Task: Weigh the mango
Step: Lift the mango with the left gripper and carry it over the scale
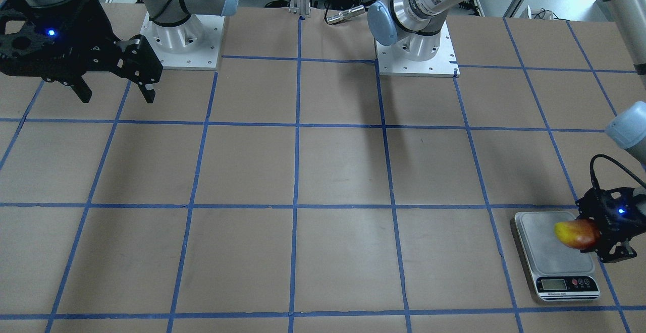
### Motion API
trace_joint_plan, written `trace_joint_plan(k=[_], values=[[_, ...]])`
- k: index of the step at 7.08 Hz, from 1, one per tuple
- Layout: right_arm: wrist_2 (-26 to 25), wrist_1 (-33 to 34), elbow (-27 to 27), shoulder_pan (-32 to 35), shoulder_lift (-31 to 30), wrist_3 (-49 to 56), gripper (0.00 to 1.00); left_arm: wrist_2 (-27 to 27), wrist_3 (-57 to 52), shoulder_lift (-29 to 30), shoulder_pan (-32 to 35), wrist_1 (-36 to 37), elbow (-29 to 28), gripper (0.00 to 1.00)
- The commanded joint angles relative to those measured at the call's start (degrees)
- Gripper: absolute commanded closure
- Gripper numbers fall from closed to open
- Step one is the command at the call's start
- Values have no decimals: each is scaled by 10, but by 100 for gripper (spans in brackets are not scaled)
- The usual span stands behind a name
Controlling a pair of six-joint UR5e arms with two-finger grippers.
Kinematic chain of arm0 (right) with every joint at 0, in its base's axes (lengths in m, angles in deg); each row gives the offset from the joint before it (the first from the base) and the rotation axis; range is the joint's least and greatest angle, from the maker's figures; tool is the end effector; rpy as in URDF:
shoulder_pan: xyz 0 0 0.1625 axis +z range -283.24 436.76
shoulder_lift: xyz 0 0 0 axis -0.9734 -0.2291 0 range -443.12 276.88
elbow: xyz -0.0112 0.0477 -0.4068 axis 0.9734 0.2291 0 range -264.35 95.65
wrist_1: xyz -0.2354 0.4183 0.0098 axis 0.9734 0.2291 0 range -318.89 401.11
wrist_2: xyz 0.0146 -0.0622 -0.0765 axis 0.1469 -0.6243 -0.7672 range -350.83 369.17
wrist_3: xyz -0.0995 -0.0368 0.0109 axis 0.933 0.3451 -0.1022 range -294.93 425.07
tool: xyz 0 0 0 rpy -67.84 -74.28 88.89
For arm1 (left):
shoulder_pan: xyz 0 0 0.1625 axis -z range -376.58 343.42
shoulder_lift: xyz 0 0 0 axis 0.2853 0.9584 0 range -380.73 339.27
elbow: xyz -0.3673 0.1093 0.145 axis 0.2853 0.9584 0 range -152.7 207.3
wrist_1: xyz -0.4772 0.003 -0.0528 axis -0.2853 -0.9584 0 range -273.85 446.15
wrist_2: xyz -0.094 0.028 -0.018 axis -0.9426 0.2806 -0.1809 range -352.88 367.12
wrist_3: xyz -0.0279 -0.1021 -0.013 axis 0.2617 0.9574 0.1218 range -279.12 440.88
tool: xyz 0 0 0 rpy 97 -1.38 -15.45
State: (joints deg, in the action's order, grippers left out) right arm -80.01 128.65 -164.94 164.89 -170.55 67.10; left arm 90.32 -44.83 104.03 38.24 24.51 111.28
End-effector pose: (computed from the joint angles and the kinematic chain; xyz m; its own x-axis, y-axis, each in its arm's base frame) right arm 0.1158 -0.5880 0.5280 -0.9999 -0.0038 -0.0117 -0.0029 0.9971 -0.0765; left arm 0.3054 -0.6865 0.1708 0.0058 0.9980 -0.0636 0.9949 -0.0121 -0.0999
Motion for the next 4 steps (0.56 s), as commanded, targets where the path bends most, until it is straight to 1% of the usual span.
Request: trace_joint_plan(k=[1, 4], values=[[0, 0, 0, -1, 1, 0, 0, -16, 4, 5, 3, 6, 7, 100], [0, 0, 0, 0, 1, 0, 0, -35, 4, 9, 5, 21, 13, 100]])
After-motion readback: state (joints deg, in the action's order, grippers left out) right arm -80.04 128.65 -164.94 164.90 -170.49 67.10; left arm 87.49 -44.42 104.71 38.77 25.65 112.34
